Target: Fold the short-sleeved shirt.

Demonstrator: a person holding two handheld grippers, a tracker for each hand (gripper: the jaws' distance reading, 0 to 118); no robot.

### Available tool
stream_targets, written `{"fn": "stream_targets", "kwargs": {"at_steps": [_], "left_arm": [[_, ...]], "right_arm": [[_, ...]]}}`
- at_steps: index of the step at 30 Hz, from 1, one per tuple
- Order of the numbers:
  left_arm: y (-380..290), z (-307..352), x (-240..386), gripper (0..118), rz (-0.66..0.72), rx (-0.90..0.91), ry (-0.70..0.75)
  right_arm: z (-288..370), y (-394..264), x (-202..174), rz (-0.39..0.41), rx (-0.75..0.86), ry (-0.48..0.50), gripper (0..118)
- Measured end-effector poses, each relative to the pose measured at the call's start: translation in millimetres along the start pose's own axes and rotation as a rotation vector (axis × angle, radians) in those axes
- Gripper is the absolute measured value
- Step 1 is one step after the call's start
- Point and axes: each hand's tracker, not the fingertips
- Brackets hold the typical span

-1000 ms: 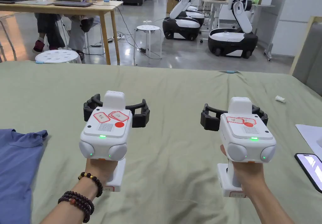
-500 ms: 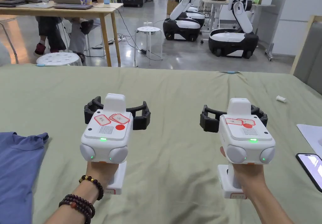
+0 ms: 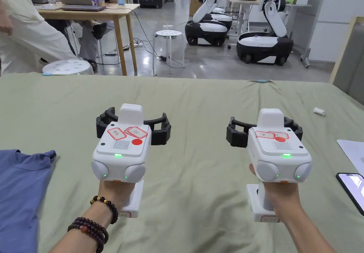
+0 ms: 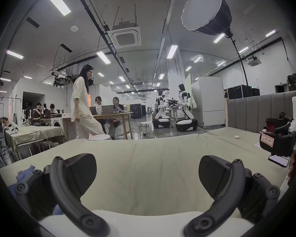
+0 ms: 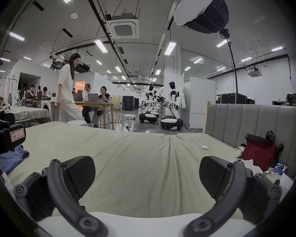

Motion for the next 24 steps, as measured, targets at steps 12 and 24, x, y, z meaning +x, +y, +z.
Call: {"fn": "stream_targets", "kwargs": {"at_steps": [12, 24], "left_arm": [[3, -8, 3, 118, 0.004, 0.008, 0.003], [0, -11, 2, 118, 0.020, 0.001, 0.001]], "right_arm": [[-4, 11, 0, 0.000, 0.020, -0.010, 118], [-6, 7, -1, 0.005, 0.016, 0.001, 118]]}}
